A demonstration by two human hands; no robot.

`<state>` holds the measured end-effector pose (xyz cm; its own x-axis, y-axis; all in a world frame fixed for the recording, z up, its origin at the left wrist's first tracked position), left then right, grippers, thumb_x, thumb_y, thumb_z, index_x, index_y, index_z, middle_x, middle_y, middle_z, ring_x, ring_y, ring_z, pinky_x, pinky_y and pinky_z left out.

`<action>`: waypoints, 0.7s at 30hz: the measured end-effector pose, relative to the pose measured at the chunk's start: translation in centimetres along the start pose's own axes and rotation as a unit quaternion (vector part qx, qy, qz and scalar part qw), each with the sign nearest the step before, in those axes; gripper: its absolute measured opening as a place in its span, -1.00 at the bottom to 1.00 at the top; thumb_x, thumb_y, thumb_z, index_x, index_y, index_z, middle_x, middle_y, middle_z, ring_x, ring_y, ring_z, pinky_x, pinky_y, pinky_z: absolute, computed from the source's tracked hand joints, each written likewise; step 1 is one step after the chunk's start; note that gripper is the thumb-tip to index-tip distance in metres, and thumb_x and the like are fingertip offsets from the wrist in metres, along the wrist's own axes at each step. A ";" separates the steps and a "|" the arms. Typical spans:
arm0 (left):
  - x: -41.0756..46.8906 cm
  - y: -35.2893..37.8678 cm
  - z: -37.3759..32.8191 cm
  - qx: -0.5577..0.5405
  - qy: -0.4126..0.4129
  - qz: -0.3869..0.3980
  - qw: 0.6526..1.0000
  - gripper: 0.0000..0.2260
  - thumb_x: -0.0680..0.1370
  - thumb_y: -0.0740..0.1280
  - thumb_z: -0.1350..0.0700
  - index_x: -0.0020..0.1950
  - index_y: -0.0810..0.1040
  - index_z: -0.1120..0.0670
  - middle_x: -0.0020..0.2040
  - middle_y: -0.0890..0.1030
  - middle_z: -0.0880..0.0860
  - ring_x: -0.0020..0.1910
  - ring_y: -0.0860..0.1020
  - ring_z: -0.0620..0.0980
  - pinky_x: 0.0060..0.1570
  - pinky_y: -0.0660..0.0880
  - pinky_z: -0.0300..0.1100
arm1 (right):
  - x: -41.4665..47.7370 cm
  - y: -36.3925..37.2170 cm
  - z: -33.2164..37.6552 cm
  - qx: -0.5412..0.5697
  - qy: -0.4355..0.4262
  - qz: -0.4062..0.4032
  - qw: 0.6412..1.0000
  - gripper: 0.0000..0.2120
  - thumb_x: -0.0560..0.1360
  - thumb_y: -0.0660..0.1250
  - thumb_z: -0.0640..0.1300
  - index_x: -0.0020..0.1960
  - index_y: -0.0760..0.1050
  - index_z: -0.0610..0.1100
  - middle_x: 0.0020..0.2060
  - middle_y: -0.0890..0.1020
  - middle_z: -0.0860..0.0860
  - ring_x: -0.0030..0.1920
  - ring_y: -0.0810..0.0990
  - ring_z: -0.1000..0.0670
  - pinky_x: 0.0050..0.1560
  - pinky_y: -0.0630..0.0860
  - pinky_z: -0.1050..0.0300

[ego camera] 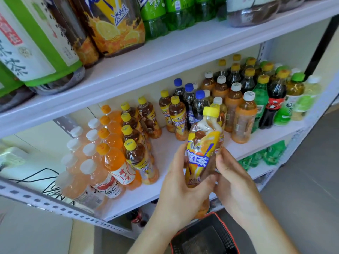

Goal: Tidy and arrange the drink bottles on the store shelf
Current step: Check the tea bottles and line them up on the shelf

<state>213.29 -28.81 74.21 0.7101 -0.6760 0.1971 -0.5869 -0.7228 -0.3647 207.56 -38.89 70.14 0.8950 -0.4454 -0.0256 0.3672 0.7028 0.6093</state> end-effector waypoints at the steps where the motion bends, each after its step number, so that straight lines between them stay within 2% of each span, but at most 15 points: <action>1: -0.1 -0.4 -0.3 0.019 0.014 -0.018 1.000 -0.53 0.43 0.39 -0.14 0.29 0.34 -0.39 0.15 0.54 -0.25 0.19 0.53 -0.19 0.14 0.49 -0.17 | 0.0 -0.1 0.1 0.021 0.003 -0.002 1.000 -0.54 0.52 0.28 0.04 0.38 0.44 -0.09 0.19 0.63 -0.12 0.03 0.63 -0.05 -0.11 0.57 0.15; 3: -0.1 -1.0 -0.6 0.021 0.033 -0.035 0.999 -0.68 0.46 0.35 -0.20 0.18 0.40 -0.32 0.12 0.52 -0.21 0.21 0.49 -0.09 0.16 0.49 -0.05 | -0.2 -0.3 -0.3 0.068 0.020 -0.020 0.997 -0.53 0.55 0.20 0.04 0.39 0.43 -0.13 0.21 0.61 -0.14 0.10 0.62 -0.07 -0.02 0.59 0.08; 5: -0.1 -0.9 -0.7 -0.014 0.026 -0.028 0.999 -0.77 0.49 0.37 -0.18 0.08 0.39 -0.25 0.07 0.56 -0.15 0.12 0.56 -0.01 0.01 0.54 0.10 | -0.7 -0.4 -1.2 0.099 0.063 -0.036 0.992 -0.48 0.53 0.15 0.11 0.37 0.48 -0.14 0.22 0.61 -0.19 0.15 0.62 -0.15 0.07 0.59 -0.05; 7: -0.1 -0.5 -1.0 -0.046 0.017 -0.030 0.998 -0.76 0.49 0.39 -0.14 0.03 0.36 -0.21 0.01 0.60 -0.13 0.01 0.62 -0.01 -0.18 0.56 -0.01 | -1.1 -0.5 -1.8 0.105 0.095 -0.044 0.989 -0.47 0.50 0.16 0.17 0.29 0.56 -0.15 0.15 0.64 -0.22 0.08 0.65 -0.18 -0.01 0.62 -0.08; 8: -0.2 -0.4 -1.1 -0.058 0.018 -0.032 0.998 -0.76 0.49 0.40 -0.13 0.02 0.36 -0.21 -0.01 0.61 -0.13 -0.02 0.63 -0.05 -0.22 0.56 -0.08 | -1.2 -0.6 -2.0 0.105 0.100 -0.048 0.988 -0.47 0.49 0.17 0.18 0.25 0.58 -0.15 0.13 0.65 -0.22 0.06 0.67 -0.18 -0.03 0.63 -0.06; 13: -0.7 0.3 -0.9 -0.101 -0.005 -0.022 0.995 -0.70 0.44 0.43 -0.15 0.00 0.36 -0.14 0.00 0.64 -0.08 0.04 0.61 -0.06 -0.17 0.60 -0.04 | -1.7 -1.5 -1.8 0.063 0.096 -0.057 0.992 -0.50 0.47 0.19 0.20 0.19 0.63 -0.08 0.16 0.65 -0.20 0.13 0.65 -0.16 0.05 0.61 -0.04; 15: -0.9 0.4 -0.6 -0.131 -0.028 -0.010 0.991 -0.67 0.46 0.46 -0.10 0.04 0.36 -0.05 0.00 0.65 -0.03 0.03 0.61 -0.07 -0.20 0.57 -0.15 | -1.9 -1.9 -1.5 0.047 0.091 -0.047 0.994 -0.49 0.49 0.19 0.19 0.26 0.59 -0.09 0.21 0.61 -0.21 0.17 0.62 -0.18 0.10 0.57 -0.10; 18: -0.8 -0.2 0.1 -0.215 -0.095 -0.004 0.972 -0.58 0.42 0.46 -0.11 0.14 0.43 0.05 -0.03 0.68 0.01 -0.02 0.64 -0.09 -0.20 0.56 -0.27 | -2.2 -2.4 -0.6 -0.015 0.051 -0.018 0.998 -0.49 0.51 0.25 0.15 0.36 0.48 -0.09 0.29 0.56 -0.21 0.28 0.52 -0.26 0.29 0.41 -0.24; 20: -0.7 -0.9 0.2 -0.233 -0.114 0.017 0.966 -0.54 0.43 0.40 -0.19 0.25 0.45 -0.02 -0.01 0.70 -0.04 0.01 0.66 -0.08 -0.17 0.56 -0.29 | -2.7 -1.9 0.4 -0.091 0.030 0.020 0.995 -0.51 0.47 0.29 0.18 0.35 0.50 0.01 0.26 0.60 -0.14 0.28 0.54 -0.22 0.30 0.42 -0.19; 21: -0.6 -1.1 0.1 -0.227 -0.109 0.035 0.967 -0.54 0.44 0.35 -0.22 0.28 0.44 -0.08 0.01 0.70 -0.06 0.02 0.67 -0.08 -0.16 0.57 -0.28 | -2.9 -1.7 0.9 -0.133 0.028 0.033 0.990 -0.53 0.45 0.32 0.22 0.32 0.51 0.09 0.21 0.63 -0.09 0.26 0.57 -0.14 0.26 0.48 -0.09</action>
<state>213.55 -27.53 74.36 0.6990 -0.7146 -0.0282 -0.7113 -0.6987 0.0769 204.13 -39.25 69.89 0.9292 -0.3674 -0.0401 0.3540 0.8537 0.3819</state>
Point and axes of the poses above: each hand's wrist, its own x-axis towards the middle knuckle, its own y-axis out of the palm, z = x × y, the point moved 6 cm from there along x, towards the middle knuckle
